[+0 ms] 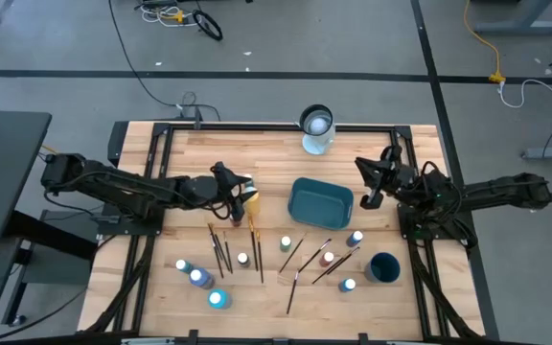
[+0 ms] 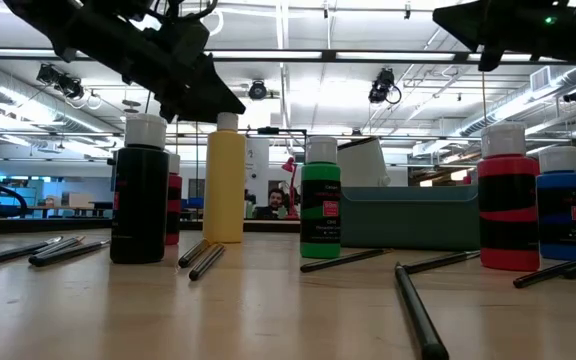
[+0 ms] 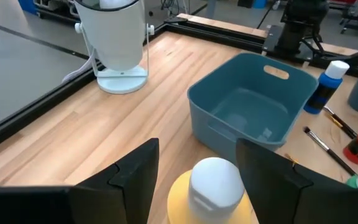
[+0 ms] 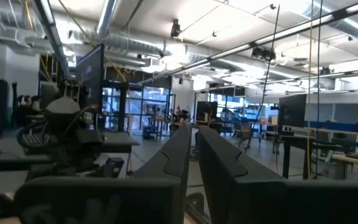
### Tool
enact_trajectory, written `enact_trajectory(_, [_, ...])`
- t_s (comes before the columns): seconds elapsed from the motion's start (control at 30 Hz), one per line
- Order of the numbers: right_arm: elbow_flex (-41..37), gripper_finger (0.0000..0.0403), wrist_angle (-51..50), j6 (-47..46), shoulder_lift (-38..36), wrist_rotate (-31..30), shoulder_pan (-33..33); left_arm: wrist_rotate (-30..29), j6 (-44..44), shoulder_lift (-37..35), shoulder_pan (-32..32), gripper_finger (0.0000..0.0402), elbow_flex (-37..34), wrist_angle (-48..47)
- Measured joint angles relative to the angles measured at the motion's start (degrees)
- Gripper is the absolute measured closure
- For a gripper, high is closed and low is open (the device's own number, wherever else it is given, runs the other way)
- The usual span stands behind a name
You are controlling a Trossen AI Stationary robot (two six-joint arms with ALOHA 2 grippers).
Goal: Pick & Place Paint Supplies
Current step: Put the large yellow paint bottle into the green bin
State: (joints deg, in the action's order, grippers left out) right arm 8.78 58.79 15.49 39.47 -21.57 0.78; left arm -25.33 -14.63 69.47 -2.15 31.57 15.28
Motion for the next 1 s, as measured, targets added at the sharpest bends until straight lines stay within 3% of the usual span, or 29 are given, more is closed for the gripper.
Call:
enact_trajectory(0.23, [0.0, 0.0364, 2.92, 0.14, 2.87, -0.01, 0.0, 2.33, -0.83, -0.09, -0.02, 0.0178, 0.04, -0.7])
enact_trajectory(0.5, [0.0, 0.0364, 4.1, 1.44, 2.9, -0.02, 0.0, -0.61, 3.3, 0.04, -0.02, 0.0177, -0.09, -1.82])
enact_trajectory(1.0, [-0.04, 0.0364, 5.54, 0.46, 2.9, -1.83, 0.01, -0.99, 0.35, 0.06, -0.02, 0.0177, -0.09, -3.88])
